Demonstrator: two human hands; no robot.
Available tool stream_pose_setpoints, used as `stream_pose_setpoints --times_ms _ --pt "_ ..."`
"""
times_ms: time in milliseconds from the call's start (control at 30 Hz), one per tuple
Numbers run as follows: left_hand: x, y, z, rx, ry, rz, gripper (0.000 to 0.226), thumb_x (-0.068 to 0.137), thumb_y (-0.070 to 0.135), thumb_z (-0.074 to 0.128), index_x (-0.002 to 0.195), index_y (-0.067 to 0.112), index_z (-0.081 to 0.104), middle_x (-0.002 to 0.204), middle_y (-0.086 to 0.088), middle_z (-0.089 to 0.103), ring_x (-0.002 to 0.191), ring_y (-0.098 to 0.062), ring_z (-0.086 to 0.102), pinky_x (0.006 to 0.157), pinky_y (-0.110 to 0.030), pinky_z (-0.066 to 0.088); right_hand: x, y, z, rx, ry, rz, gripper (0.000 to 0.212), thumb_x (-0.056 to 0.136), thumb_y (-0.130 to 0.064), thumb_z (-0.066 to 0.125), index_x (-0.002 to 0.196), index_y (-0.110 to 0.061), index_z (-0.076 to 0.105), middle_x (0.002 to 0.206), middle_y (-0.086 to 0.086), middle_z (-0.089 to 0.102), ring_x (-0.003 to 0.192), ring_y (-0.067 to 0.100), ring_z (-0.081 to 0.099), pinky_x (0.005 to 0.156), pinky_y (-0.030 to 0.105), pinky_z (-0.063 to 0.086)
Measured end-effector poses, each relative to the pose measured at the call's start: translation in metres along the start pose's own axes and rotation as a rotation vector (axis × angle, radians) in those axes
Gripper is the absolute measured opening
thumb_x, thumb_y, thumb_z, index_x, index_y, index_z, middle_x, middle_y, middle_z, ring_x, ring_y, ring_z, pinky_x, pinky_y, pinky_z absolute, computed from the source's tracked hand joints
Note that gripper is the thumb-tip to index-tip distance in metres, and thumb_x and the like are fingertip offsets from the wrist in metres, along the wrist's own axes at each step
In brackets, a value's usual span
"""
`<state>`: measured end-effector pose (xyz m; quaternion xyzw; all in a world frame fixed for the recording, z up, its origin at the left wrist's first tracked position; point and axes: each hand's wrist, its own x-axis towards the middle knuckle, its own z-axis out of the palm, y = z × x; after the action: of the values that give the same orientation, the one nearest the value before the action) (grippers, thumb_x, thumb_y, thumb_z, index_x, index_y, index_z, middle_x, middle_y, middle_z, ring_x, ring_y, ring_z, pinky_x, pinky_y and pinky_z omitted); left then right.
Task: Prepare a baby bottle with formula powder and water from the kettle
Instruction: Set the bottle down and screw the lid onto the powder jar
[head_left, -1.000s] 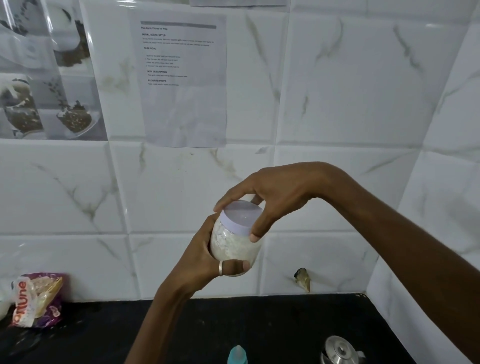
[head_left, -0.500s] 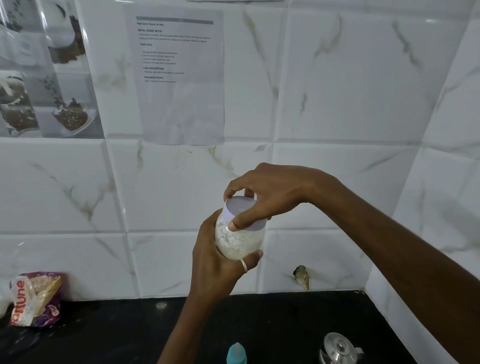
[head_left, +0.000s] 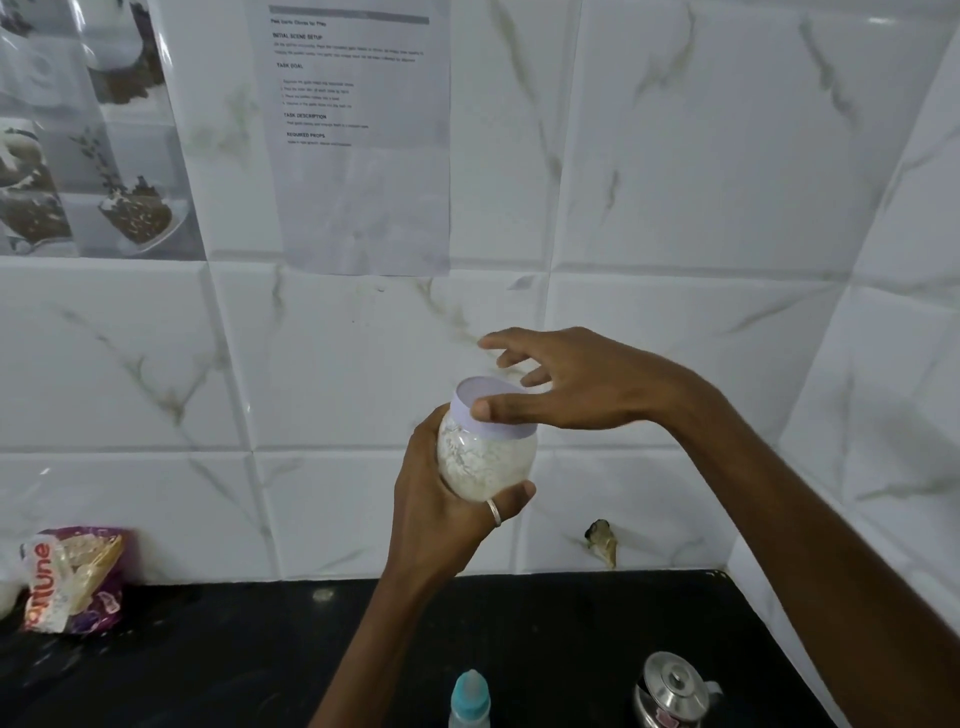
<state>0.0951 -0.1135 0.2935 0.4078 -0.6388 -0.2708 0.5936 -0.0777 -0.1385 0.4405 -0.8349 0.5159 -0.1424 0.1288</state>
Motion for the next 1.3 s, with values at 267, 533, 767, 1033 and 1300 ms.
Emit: stream_pose_setpoints --times_ms 267,533,767,1033,1300 --pt "-0.016 -0.022 0.030 -0.121 -0.060 -0.063 0.084 0.057 0.041 0.095 0.126 0.058 0.049 0.126 0.019 0.067 0.113 -0.008 0.069 0.088 -0.037 0.063 -0.041 0.046 0.055 0.243 0.059 0.113 0.096 0.070 -0.085 0.066 0.151 -0.041 0.039 0.147 -0.014 0.056 0.104 -0.001 0.062 0.083 0.017 0.047" --pt "-0.068 -0.070 0.088 -0.153 -0.254 -0.213 0.091 0.058 0.032 0.098 0.131 0.053 0.048 0.122 0.015 0.071 0.107 -0.009 0.073 0.079 -0.031 0.063 -0.079 0.101 0.113 0.172 0.085 0.221 0.093 0.074 -0.074 0.075 0.151 -0.034 0.043 0.151 -0.014 0.052 0.129 0.007 0.053 0.101 0.027 0.043" --pt "-0.128 -0.141 0.131 0.001 -0.395 -0.454 0.100 0.049 0.052 0.096 0.127 0.054 0.033 0.130 0.020 0.057 0.115 0.000 0.063 0.079 -0.008 0.053 -0.108 0.148 0.187 0.081 -0.042 0.365 0.094 0.074 -0.072 0.073 0.153 -0.032 0.041 0.153 -0.003 0.050 0.136 0.019 0.049 0.109 0.043 0.045" --pt "-0.165 -0.207 0.163 0.342 -0.462 -0.566 0.102 0.064 0.044 0.092 0.148 0.033 0.035 0.151 0.008 0.045 0.138 -0.011 0.046 0.105 -0.023 0.036 -0.103 0.180 0.274 -0.034 -0.114 0.487 0.084 0.082 -0.060 0.073 0.152 -0.024 0.041 0.142 0.006 0.050 0.129 0.026 0.048 0.094 0.040 0.049" --pt "-0.177 -0.231 0.167 0.394 -0.507 -0.585 0.095 0.069 0.029 0.092 0.148 0.023 0.040 0.152 0.001 0.045 0.138 -0.016 0.048 0.108 -0.024 0.038 -0.097 0.206 0.326 -0.010 -0.169 0.521 0.081 0.082 -0.060 0.073 0.147 -0.022 0.042 0.143 0.007 0.048 0.129 0.027 0.046 0.089 0.038 0.048"
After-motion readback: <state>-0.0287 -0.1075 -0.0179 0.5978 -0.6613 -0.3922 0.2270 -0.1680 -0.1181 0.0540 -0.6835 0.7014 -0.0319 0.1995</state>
